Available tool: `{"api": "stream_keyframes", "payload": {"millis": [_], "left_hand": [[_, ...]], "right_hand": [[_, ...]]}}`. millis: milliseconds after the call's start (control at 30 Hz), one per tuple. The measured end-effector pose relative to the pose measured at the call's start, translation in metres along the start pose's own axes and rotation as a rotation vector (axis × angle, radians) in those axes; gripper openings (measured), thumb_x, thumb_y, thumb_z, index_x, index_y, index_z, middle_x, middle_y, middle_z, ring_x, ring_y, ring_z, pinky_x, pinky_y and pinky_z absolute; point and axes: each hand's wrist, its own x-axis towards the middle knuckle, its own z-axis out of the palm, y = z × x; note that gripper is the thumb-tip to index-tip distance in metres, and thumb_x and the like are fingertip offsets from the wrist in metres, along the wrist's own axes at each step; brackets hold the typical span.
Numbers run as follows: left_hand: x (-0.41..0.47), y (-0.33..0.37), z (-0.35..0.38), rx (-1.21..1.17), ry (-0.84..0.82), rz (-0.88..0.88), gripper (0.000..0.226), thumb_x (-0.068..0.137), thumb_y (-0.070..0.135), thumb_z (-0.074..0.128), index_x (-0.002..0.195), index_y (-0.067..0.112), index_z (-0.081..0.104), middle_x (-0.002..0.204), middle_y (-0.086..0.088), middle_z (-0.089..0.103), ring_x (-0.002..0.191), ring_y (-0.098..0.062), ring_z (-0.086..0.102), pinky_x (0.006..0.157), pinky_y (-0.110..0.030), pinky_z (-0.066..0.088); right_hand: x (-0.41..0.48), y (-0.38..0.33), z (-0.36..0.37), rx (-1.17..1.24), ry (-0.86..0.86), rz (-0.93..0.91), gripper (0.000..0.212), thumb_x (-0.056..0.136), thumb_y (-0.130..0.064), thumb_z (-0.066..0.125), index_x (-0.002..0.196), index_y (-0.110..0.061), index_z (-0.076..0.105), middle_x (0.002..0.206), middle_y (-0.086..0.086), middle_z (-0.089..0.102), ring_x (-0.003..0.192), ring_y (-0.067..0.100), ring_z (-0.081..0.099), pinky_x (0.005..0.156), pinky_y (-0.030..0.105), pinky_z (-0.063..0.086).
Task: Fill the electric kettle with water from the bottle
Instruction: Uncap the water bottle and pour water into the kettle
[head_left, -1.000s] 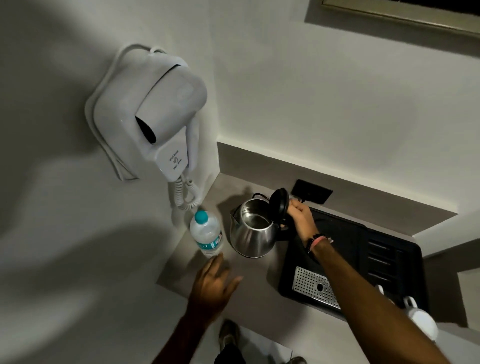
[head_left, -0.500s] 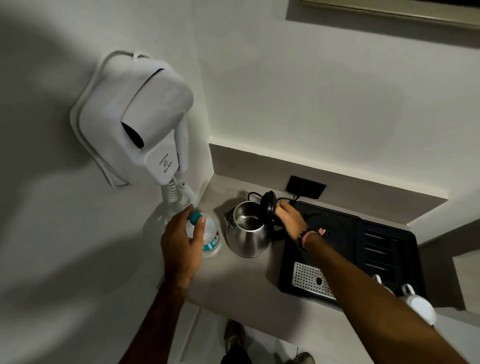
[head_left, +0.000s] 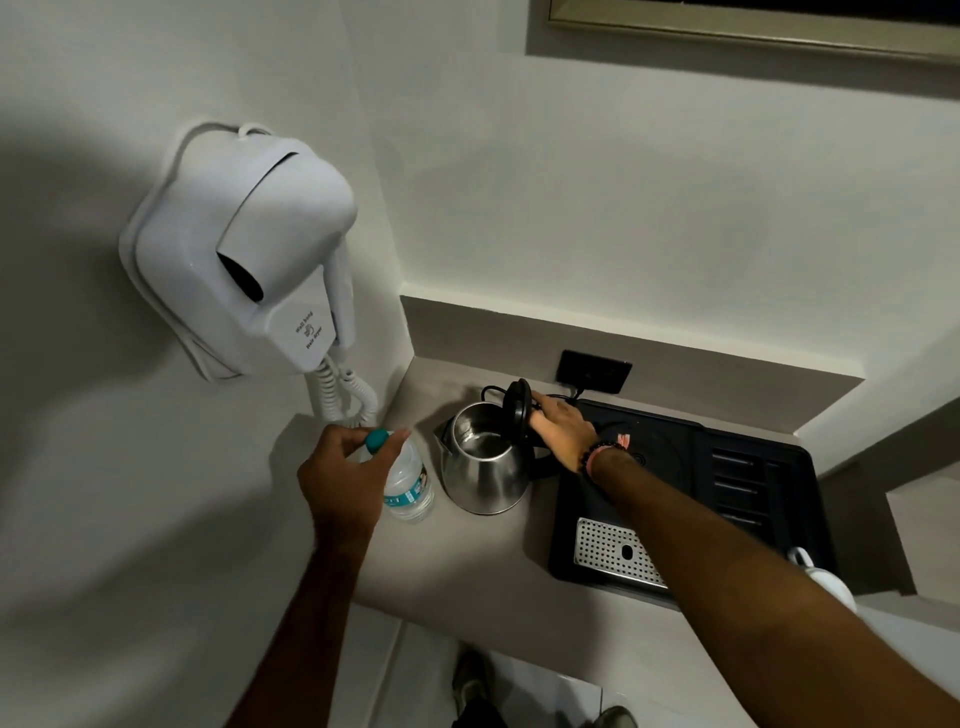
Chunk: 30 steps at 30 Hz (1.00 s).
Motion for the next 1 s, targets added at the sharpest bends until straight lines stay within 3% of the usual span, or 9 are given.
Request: {"api": "stream_keyframes", "payload": {"millis": [233,300,367,467,600,733,800,900,1000], "left_hand": [[-0.026,0.01,0.006,0.123,0.2,0.272,0.043,0.074,0.051,0.081,0.097,0.017,0.069,0.096,-0.002,0.064,0.093,-0.018,0.057,0.079,-0.023,0.045],[-0.051,0.001,0.022,0.127,0.087,0.293,0.037,0.075,0.049,0.08,0.097,0.02,0.071,0.087,0.0,0.062,0.086,-0.017,0.055,0.075,-0.023,0.045],[-0.08,-0.014,0.042,0.108,-0.104,0.203,0.035,0.074,0.041,0.084,0.097,0.017,0.073,0.082,-0.003,0.064,0.079,-0.022,0.06,0.072,-0.032,0.052],[-0.11,-0.045,0.071,0.289,-0.331,0.034,0.03,0.079,0.036,0.08,0.103,0.018,0.073,0.093,-0.007,0.072,0.088,-0.027,0.065,0.072,-0.029,0.047],[-0.113,-0.081,0.093,0.568,-0.532,-0.105,0.029,0.093,0.043,0.056,0.109,0.021,0.067,0.106,-0.006,0.07,0.1,-0.027,0.065,0.087,-0.036,0.05],[-0.105,-0.093,0.101,0.568,-0.577,-0.163,0.037,0.083,0.046,0.069,0.108,0.018,0.067,0.106,-0.008,0.068,0.1,-0.03,0.065,0.085,-0.036,0.05],[-0.106,-0.097,0.095,0.5,-0.519,-0.216,0.044,0.078,0.049,0.076,0.102,0.014,0.066,0.096,-0.008,0.067,0.094,-0.033,0.066,0.081,-0.037,0.052],[-0.115,-0.101,0.082,0.286,-0.215,-0.258,0.063,0.062,0.049,0.09,0.095,0.009,0.054,0.083,-0.007,0.057,0.083,-0.038,0.064,0.073,-0.045,0.055],[-0.102,-0.102,0.071,0.068,0.007,-0.36,0.088,0.046,0.051,0.096,0.111,0.013,0.05,0.112,-0.011,0.057,0.101,-0.03,0.058,0.087,-0.045,0.054]], "right_hand": [[0.004,0.004,0.001,-0.043,-0.03,0.017,0.081,0.086,-0.072,0.023,0.159,-0.037,0.017,0.168,0.009,0.024,0.155,0.029,0.013,0.119,0.056,0.012],[0.005,0.005,0.002,-0.048,-0.026,0.016,0.08,0.087,-0.072,0.024,0.159,-0.038,0.018,0.167,0.01,0.025,0.154,0.03,0.014,0.12,0.056,0.013],[0.007,0.007,0.003,-0.043,-0.026,0.014,0.078,0.089,-0.072,0.025,0.159,-0.038,0.02,0.166,0.011,0.026,0.154,0.031,0.016,0.12,0.057,0.015],[0.013,0.01,0.003,-0.057,-0.023,0.021,0.076,0.091,-0.073,0.027,0.158,-0.038,0.021,0.166,0.013,0.027,0.153,0.033,0.018,0.121,0.057,0.019],[0.016,0.015,0.003,-0.074,-0.025,0.042,0.081,0.086,-0.079,0.024,0.157,-0.04,0.022,0.166,0.014,0.027,0.153,0.034,0.019,0.12,0.058,0.02],[0.019,0.017,0.003,-0.089,-0.03,0.053,0.083,0.084,-0.082,0.023,0.157,-0.043,0.021,0.166,0.014,0.026,0.153,0.035,0.02,0.12,0.059,0.021],[0.021,0.016,0.004,-0.084,-0.026,0.041,0.083,0.084,-0.081,0.023,0.157,-0.042,0.022,0.165,0.012,0.029,0.152,0.034,0.021,0.119,0.058,0.021],[0.022,0.016,0.006,-0.074,-0.008,0.03,0.083,0.084,-0.08,0.023,0.157,-0.04,0.022,0.164,0.011,0.031,0.152,0.033,0.023,0.119,0.058,0.022],[0.022,0.016,0.009,-0.052,0.011,0.037,0.085,0.081,-0.081,0.023,0.157,-0.042,0.023,0.164,0.013,0.031,0.15,0.036,0.026,0.119,0.058,0.023]]}}
